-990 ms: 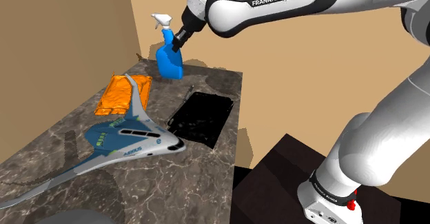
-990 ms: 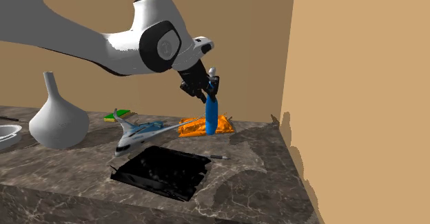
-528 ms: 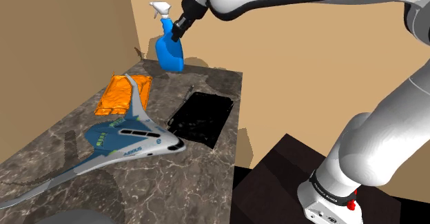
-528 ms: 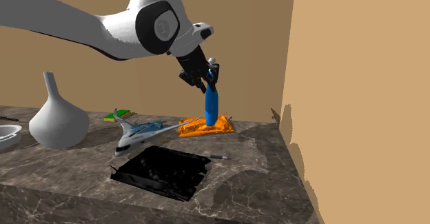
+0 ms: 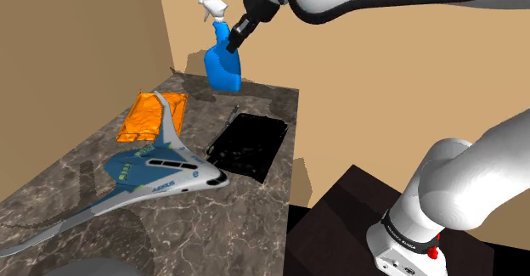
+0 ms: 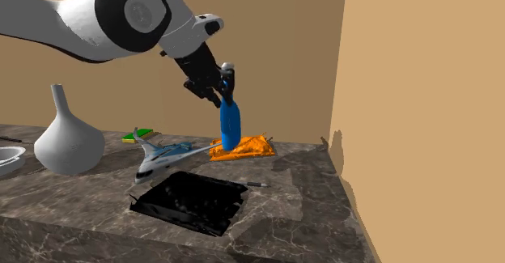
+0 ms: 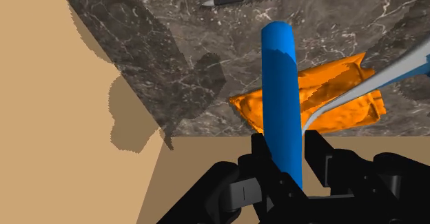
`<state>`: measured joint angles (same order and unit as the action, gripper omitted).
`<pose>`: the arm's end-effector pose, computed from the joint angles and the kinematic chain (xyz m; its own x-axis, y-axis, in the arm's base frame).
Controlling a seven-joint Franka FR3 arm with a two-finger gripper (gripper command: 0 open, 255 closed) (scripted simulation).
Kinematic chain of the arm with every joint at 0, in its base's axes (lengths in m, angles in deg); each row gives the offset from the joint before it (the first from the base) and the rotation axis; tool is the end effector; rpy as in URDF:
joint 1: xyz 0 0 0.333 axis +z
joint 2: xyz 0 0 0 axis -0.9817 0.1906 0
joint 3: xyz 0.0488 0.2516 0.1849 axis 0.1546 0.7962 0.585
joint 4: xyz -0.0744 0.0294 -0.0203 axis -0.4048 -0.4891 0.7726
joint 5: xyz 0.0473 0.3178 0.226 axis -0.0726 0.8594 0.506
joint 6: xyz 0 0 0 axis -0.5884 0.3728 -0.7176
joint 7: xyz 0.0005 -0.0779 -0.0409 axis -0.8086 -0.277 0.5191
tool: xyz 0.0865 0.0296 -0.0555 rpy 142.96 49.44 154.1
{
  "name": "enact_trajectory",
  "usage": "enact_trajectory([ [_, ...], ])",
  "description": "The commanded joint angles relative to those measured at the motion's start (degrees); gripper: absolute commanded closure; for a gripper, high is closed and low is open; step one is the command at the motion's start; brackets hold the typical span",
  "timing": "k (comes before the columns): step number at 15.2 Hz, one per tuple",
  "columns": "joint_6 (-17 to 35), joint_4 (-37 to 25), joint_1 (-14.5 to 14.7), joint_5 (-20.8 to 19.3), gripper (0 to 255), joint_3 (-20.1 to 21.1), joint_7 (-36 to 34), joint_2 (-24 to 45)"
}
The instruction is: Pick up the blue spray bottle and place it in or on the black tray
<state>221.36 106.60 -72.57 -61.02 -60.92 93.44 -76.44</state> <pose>0.4579 0.1643 0.6450 0.6907 0.4337 0.5787 0.4074 -0.8945 0.1841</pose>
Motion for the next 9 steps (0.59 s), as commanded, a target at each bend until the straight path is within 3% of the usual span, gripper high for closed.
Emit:
enact_trajectory([
  [1,-1.23,3.38,0.66,0.69,255,0.06,-0.32,-4.64],
  [9,-8.54,13.73,3.86,2.84,255,0.91,-2.48,-22.33],
])
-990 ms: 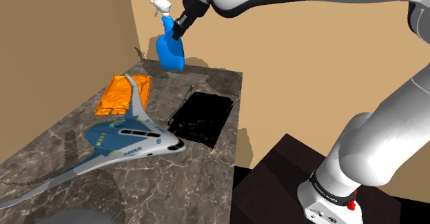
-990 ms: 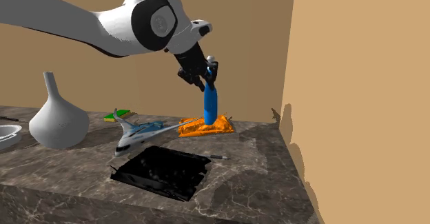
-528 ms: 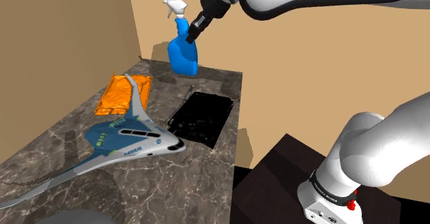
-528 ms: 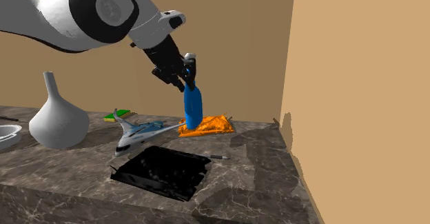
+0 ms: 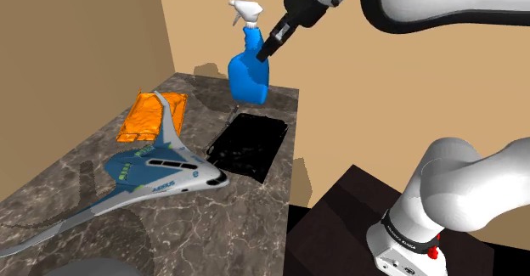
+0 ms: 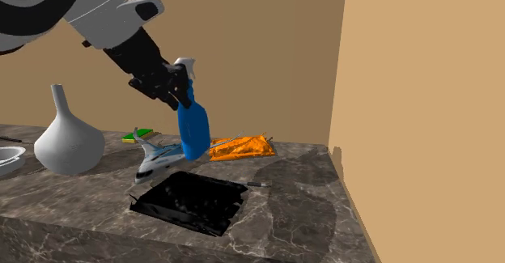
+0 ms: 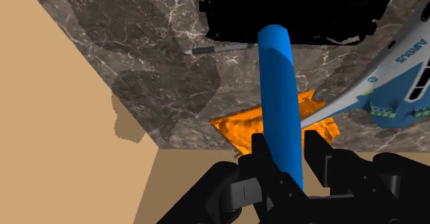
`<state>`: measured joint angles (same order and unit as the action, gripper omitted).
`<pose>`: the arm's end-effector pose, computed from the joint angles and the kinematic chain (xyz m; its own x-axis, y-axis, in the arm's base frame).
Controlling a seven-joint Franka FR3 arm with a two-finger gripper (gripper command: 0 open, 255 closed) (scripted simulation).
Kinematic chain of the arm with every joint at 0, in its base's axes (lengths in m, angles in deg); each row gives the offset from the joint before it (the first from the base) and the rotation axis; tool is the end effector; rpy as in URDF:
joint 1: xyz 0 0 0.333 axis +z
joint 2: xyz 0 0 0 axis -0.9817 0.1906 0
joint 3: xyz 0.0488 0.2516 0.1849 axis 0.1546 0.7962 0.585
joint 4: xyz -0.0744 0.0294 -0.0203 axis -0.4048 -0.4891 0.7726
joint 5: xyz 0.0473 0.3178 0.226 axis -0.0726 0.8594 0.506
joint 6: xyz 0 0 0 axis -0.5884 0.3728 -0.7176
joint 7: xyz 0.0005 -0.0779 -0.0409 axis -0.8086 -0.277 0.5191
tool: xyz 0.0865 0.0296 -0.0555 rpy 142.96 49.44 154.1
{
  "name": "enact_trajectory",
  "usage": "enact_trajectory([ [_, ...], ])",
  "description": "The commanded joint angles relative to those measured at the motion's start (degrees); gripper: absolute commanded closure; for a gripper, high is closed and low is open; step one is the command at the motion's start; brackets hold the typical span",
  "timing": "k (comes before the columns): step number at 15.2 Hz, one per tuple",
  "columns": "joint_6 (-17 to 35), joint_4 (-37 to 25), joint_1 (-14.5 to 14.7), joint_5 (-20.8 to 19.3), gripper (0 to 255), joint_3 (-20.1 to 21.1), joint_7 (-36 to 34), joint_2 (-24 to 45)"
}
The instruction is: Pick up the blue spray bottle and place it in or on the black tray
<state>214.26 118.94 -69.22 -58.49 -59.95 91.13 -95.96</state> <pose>0.3397 0.1677 0.6574 0.6904 0.4338 0.5790 0.4076 -0.8944 0.1841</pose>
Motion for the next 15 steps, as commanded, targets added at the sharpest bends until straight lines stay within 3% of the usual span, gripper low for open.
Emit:
enact_trajectory([
  [1,-0.75,2.28,0.57,0.34,255,-0.01,-0.24,-2.99],
  [15,9.44,13.79,1.14,0.86,255,1.15,-1.15,-4.3],
])
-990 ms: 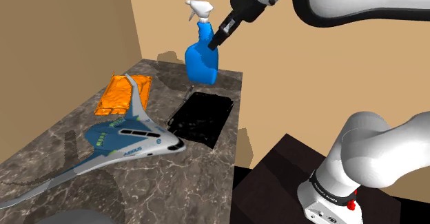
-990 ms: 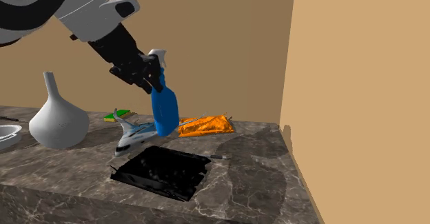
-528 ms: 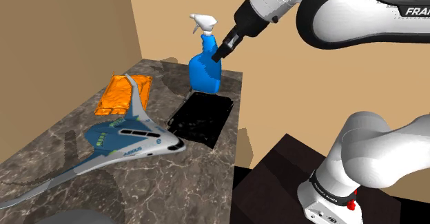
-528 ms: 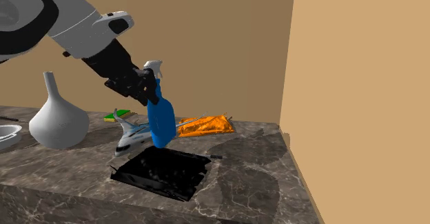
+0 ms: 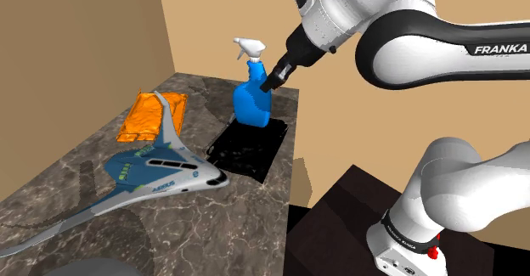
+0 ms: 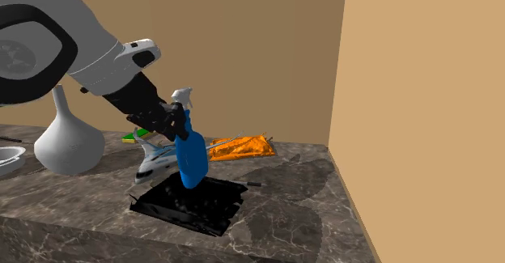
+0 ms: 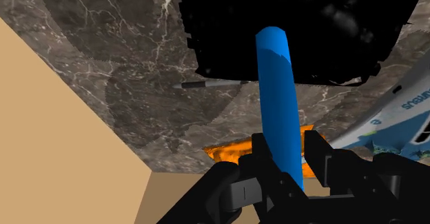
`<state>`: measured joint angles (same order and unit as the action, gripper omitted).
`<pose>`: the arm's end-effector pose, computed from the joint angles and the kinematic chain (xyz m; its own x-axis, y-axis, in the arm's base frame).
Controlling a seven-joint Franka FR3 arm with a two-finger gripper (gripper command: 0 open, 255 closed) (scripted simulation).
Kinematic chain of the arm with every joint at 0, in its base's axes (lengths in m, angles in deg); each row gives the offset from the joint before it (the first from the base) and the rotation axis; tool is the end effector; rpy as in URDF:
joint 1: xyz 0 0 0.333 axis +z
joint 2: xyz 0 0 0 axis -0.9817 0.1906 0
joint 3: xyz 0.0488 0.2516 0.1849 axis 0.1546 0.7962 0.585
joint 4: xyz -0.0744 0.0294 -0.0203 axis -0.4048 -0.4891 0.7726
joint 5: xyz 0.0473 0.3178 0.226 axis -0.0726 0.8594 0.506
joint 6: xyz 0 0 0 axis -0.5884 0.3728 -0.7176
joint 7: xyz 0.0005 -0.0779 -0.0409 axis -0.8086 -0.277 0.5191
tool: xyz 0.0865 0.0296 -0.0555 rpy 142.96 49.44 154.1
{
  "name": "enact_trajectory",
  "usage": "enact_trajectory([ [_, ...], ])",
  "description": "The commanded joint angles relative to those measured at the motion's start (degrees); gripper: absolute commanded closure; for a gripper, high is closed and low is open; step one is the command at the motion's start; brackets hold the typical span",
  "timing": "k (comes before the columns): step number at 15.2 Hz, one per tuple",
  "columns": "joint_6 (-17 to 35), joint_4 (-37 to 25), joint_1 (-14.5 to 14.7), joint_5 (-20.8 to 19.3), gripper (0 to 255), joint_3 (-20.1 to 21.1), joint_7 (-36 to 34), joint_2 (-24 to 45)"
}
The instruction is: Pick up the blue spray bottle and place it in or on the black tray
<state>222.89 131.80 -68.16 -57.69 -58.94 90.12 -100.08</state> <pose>0.3244 0.1653 0.5854 0.6915 0.4333 0.5780 0.4070 -0.8947 0.1839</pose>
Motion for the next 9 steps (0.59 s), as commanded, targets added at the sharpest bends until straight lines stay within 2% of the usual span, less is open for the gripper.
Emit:
enact_trajectory([
  [1,1.57,1.69,0.1,0.09,255,0.25,-0.21,-0.17],
  [9,2.51,2.61,0.13,0.13,255,0.38,-0.31,-0.14],
])
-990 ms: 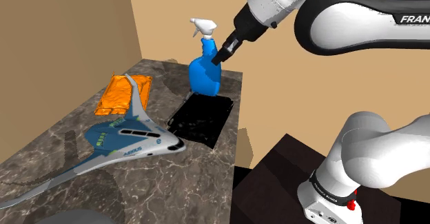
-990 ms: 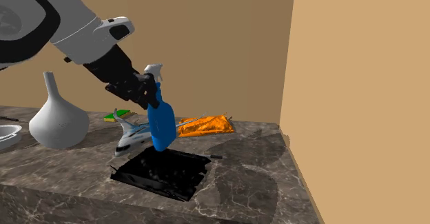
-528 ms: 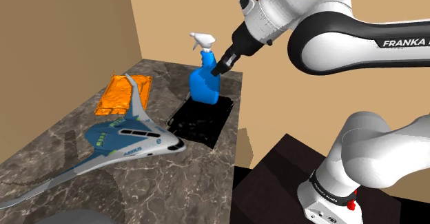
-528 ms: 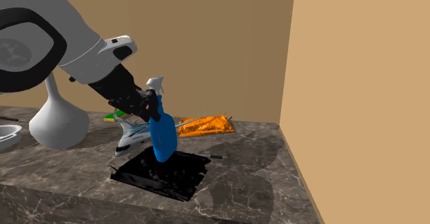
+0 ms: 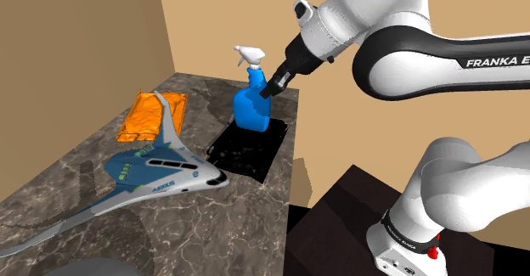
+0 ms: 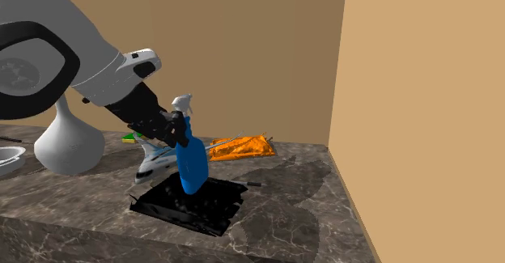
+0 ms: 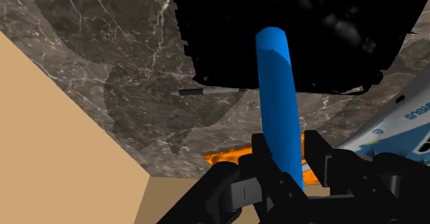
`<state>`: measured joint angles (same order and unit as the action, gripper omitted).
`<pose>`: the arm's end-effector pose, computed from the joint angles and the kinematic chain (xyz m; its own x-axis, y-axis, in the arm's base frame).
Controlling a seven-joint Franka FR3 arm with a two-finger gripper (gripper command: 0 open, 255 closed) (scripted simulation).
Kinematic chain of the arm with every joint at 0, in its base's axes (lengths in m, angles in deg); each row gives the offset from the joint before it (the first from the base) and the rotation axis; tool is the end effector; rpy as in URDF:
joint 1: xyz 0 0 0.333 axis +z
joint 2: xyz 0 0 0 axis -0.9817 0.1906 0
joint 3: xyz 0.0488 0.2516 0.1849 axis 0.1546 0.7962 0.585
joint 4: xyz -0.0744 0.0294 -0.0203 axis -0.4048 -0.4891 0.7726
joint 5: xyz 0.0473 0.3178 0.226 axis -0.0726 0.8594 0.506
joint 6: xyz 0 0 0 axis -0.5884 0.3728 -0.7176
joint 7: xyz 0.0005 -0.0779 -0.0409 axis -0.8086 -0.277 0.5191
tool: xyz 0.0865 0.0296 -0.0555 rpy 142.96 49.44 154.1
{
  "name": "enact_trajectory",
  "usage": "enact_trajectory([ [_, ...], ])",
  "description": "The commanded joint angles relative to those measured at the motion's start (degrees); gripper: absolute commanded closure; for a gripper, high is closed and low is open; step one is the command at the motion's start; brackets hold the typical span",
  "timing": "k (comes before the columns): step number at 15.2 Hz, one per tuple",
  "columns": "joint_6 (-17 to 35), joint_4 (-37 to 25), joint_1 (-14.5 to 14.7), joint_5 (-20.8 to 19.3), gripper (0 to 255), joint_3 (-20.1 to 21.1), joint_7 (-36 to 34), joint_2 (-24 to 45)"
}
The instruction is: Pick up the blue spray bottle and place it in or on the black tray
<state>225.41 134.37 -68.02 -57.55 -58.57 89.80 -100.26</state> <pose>0.3234 0.1654 0.5686 0.6902 0.4327 0.5800 0.4066 -0.8949 0.1838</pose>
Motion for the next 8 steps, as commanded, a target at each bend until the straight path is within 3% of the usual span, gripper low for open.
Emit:
enact_trajectory([
  [1,-0.01,0.04,0.0,0.0,255,0.01,0.0,0.04],
  [2,-0.02,0.02,0.0,0.0,0,0.0,0.0,0.04],
  [7,-0.01,0.04,0.0,0.0,0,0.01,0.0,0.04],
  [8,-2.27,-0.58,0.32,0.1,0,-0.27,0.09,-1.59],
])
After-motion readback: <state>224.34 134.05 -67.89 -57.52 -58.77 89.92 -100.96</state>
